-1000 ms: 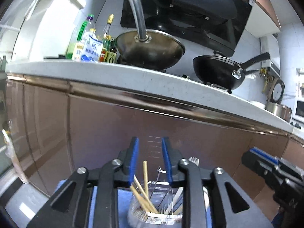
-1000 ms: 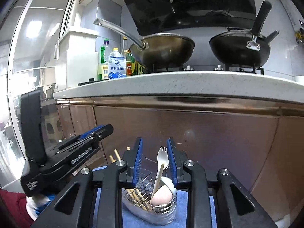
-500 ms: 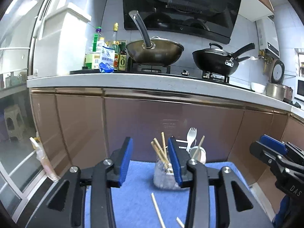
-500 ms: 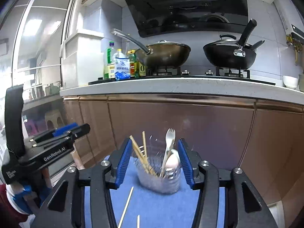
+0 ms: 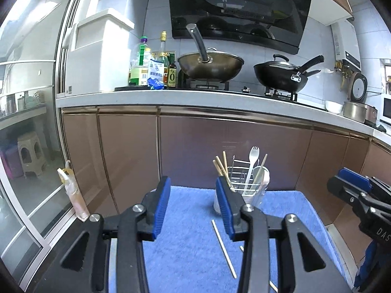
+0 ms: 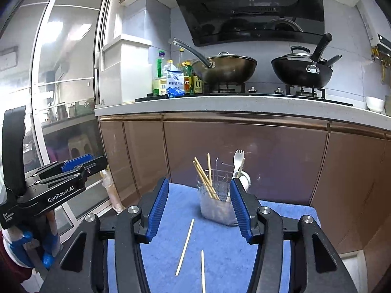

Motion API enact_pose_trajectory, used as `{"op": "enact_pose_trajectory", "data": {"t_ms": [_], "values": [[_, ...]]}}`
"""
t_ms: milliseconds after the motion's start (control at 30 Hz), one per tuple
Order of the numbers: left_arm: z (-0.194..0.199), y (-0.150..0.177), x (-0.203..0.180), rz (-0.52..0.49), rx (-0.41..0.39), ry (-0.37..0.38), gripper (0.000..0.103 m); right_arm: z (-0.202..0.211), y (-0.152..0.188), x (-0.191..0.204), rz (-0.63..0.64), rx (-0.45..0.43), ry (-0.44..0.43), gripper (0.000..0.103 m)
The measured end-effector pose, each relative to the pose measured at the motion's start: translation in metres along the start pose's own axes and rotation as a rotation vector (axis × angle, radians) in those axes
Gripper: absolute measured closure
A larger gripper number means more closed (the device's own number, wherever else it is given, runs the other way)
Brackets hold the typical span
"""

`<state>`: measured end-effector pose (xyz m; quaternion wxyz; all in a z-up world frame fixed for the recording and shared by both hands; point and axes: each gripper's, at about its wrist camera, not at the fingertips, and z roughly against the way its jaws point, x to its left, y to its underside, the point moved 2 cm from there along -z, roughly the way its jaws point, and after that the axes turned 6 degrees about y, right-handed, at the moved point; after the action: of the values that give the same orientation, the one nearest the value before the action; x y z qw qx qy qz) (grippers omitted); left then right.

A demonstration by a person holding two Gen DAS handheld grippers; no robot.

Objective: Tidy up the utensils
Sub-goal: 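Withdraw both open tools back over the remaining chopsticks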

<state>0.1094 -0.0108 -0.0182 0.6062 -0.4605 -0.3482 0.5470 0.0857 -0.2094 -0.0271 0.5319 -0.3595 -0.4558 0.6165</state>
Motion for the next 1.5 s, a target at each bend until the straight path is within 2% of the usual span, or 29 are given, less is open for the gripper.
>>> {"op": "enact_pose_trajectory", "data": {"t_ms": [267,367,433,500,600,667,767,967,1167,1500], "values": [[0.019,0.008,0.011,0.007,0.022,0.007,0.065,0.024,0.008,0.003,-0.009,-0.004,0.012,0.052],[0.024,0.010,0.019,0.019,0.031,0.014,0.060,0.035,0.007,0.000,-0.019,-0.019,0.011,0.050],[0.027,0.011,0.025,0.034,0.031,0.014,0.058,0.042,0.006,-0.003,-0.031,-0.035,0.013,0.042],[0.029,0.012,0.032,0.051,0.033,0.010,0.057,0.048,0.007,-0.007,-0.043,-0.045,0.010,0.038],[0.031,0.015,0.043,0.077,0.050,0.010,0.053,0.052,0.012,-0.014,-0.063,-0.039,0.009,0.034],[0.033,0.018,0.047,0.087,0.055,0.004,0.050,0.053,0.017,-0.018,-0.072,-0.031,0.017,0.023],[0.033,0.022,0.053,0.092,0.071,-0.003,0.047,0.053,0.027,-0.027,-0.099,-0.013,0.025,0.017],[0.022,0.032,0.057,0.112,0.148,0.012,0.046,0.044,0.047,-0.040,-0.126,0.058,0.069,0.016],[-0.002,0.044,0.055,0.135,0.237,0.027,0.046,0.036,0.059,-0.051,-0.138,0.099,0.078,0.016],[-0.056,0.077,0.046,0.183,0.428,0.116,0.046,0.001,0.078,-0.060,-0.140,0.204,0.085,0.017]]}}
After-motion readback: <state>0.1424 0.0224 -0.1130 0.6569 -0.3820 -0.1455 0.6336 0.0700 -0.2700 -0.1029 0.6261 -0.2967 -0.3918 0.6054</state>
